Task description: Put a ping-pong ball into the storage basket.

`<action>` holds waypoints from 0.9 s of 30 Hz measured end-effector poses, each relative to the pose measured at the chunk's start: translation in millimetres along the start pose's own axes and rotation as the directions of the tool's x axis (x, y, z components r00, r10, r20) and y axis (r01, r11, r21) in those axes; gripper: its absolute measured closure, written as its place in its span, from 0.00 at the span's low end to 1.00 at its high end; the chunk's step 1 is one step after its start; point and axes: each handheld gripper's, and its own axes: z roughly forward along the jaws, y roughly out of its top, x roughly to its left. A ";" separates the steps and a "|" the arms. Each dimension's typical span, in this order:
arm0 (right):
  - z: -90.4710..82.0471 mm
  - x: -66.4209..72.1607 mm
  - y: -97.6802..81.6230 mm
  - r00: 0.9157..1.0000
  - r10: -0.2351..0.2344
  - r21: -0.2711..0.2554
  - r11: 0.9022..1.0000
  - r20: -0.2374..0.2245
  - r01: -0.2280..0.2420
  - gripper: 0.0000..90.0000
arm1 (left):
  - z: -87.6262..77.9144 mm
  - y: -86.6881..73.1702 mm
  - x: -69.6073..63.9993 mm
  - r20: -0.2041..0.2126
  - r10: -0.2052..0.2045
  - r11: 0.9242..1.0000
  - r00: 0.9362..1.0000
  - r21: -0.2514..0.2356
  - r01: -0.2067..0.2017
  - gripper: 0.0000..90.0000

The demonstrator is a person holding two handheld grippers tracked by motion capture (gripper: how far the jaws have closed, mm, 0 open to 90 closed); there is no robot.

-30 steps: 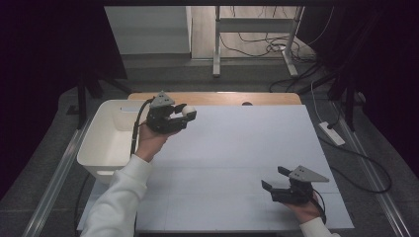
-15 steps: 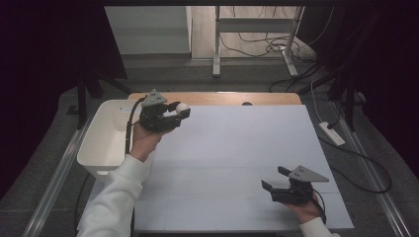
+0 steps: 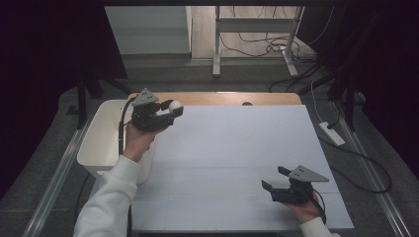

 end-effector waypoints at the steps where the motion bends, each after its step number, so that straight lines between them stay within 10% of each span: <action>1: -0.1 0.0 0.0 1.000 0.000 0.000 1.000 0.000 0.000 0.17 | -1.5 -0.1 1.1 -0.002 -0.001 1.000 1.000 -0.001 0.001 0.57; 27: 0.1 0.2 0.2 1.000 -0.001 0.001 1.000 0.004 0.001 0.17 | -24.0 -7.2 19.1 -0.061 -0.051 0.999 0.997 -0.018 0.050 0.57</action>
